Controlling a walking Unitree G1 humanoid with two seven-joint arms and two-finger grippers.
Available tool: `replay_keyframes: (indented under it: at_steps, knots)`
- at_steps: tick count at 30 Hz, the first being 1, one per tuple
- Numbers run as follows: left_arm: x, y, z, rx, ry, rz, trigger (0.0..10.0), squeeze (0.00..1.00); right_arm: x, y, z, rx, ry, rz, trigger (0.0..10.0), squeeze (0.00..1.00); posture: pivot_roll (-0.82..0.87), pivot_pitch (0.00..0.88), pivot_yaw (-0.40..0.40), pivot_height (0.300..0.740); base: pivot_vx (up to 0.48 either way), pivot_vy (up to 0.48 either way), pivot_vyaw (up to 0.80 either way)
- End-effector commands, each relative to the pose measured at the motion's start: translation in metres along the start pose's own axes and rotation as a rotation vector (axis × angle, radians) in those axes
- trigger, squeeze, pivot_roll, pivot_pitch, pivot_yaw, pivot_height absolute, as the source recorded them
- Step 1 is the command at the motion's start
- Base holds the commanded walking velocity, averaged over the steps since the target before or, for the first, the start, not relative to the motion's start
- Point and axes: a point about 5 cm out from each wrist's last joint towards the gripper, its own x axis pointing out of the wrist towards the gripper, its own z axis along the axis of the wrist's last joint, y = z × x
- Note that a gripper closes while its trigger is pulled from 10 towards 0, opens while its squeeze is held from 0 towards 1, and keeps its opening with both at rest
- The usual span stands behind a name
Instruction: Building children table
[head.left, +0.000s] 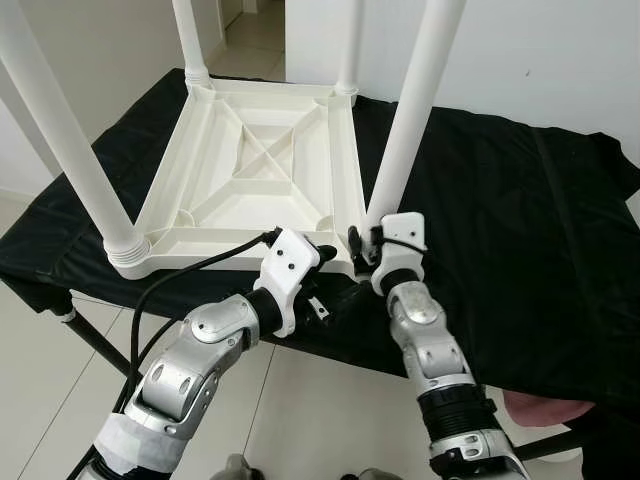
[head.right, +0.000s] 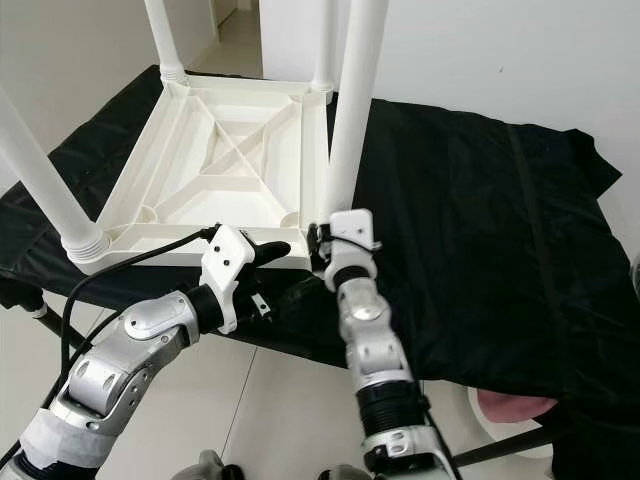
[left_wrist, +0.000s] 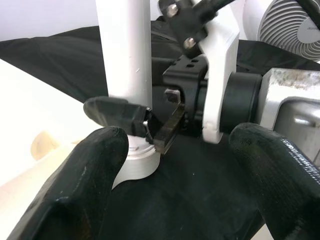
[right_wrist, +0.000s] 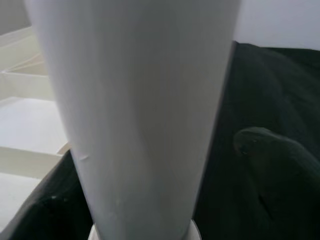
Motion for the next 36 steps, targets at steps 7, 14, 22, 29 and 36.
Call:
replay_keyframes:
  at_steps: [7, 14, 22, 29, 36]
  knots:
    - [-0.001, -0.001, 0.000, 0.006, 0.004, -0.031, 10.0, 0.00, 0.000, -0.021, 0.003, -0.042, 0.036, 0.215, 10.0, 0.00, -0.08, 0.050, -0.006, 0.740, 0.000, 0.000, 0.00]
    - [-0.003, -0.001, 0.000, 0.010, 0.009, -0.038, 10.0, 0.00, -0.003, -0.031, -0.004, -0.221, 0.034, 0.567, 10.0, 0.00, -0.08, 0.043, 0.005, 0.740, 0.000, 0.000, 0.00]
    - [-0.003, 0.001, 0.001, 0.018, 0.012, -0.044, 10.0, 0.00, 0.012, -0.034, -0.004, -0.242, 0.045, 0.686, 10.0, 0.00, -0.07, 0.033, 0.013, 0.740, 0.000, 0.000, 0.00]
    - [-0.003, 0.003, 0.003, 0.027, 0.013, -0.040, 10.0, 0.00, 0.029, -0.022, -0.006, -0.248, 0.078, 0.744, 9.5, 0.00, -0.05, 0.024, 0.016, 0.740, 0.000, 0.000, 0.00]
    - [-0.006, 0.004, 0.004, 0.033, 0.015, -0.022, 10.0, 0.00, 0.029, -0.015, -0.017, -0.238, 0.144, 0.811, 0.0, 0.00, -0.03, 0.020, 0.010, 0.740, 0.000, 0.000, 0.00]
